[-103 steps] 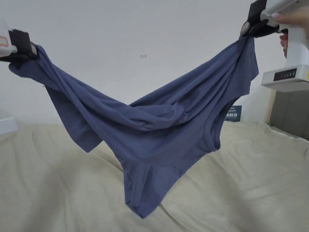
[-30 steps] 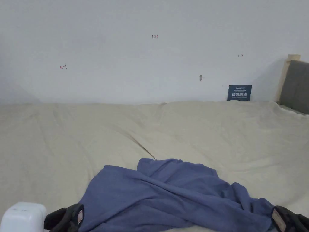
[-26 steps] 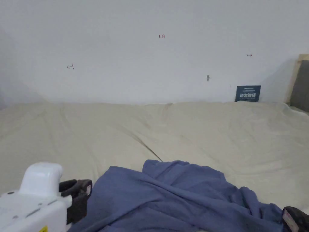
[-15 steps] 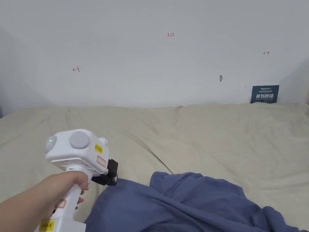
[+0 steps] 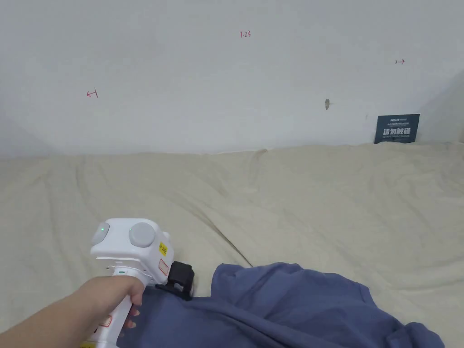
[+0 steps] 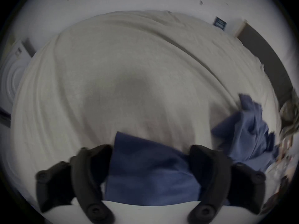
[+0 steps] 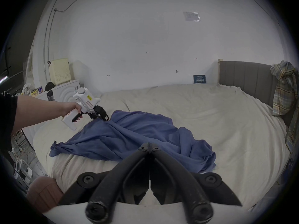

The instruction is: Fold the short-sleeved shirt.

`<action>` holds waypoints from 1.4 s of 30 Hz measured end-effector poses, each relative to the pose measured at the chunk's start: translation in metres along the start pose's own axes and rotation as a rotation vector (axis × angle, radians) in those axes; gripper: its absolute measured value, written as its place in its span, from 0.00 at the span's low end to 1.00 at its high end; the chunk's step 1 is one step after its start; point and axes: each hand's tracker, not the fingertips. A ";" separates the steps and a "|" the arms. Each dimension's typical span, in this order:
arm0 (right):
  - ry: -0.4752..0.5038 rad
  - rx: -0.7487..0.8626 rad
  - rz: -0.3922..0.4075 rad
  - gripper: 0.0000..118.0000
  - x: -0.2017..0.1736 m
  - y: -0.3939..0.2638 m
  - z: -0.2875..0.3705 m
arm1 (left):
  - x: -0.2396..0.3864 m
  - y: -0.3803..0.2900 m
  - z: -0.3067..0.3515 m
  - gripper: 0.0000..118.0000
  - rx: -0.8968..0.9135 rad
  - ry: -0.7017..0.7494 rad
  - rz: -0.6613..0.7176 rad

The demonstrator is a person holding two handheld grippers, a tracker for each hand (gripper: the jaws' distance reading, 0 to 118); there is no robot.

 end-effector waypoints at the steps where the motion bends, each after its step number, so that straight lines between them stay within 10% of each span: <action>1: 0.001 -0.003 -0.004 0.00 0.001 0.000 -0.001 | 0.003 -0.007 0.006 0.53 0.028 0.083 -0.060; 3: 0.002 -0.005 -0.011 0.00 0.002 0.000 -0.003 | 0.001 -0.008 0.021 0.03 0.063 0.019 -0.053; 14: -0.079 -0.113 -0.077 0.00 0.090 0.081 -0.043 | 0.003 -0.038 0.060 0.03 0.102 -0.005 -0.006; 15: -0.052 -0.207 -0.118 0.06 0.106 0.091 -0.060 | 0.005 -0.041 0.062 0.03 0.105 -0.004 -0.010; 18: -0.072 -0.483 -0.213 0.97 0.134 0.098 -0.116 | 0.010 -0.047 0.065 0.03 0.091 -0.015 -0.007; 24: -0.128 -0.806 -0.191 0.86 0.141 0.066 -0.183 | 0.009 -0.052 0.067 0.03 0.069 -0.026 -0.008; 26: -0.121 -0.834 -0.176 0.05 0.137 0.057 -0.188 | 0.005 -0.053 0.065 0.03 0.061 -0.029 0.002; 32: -0.090 -0.704 -0.165 0.05 0.134 0.060 -0.160 | 0.001 -0.077 0.083 0.03 0.091 -0.049 0.002; 42: 0.145 -0.331 -0.390 0.05 0.108 0.072 -0.041 | -0.005 -0.196 0.177 0.03 0.485 -0.166 0.111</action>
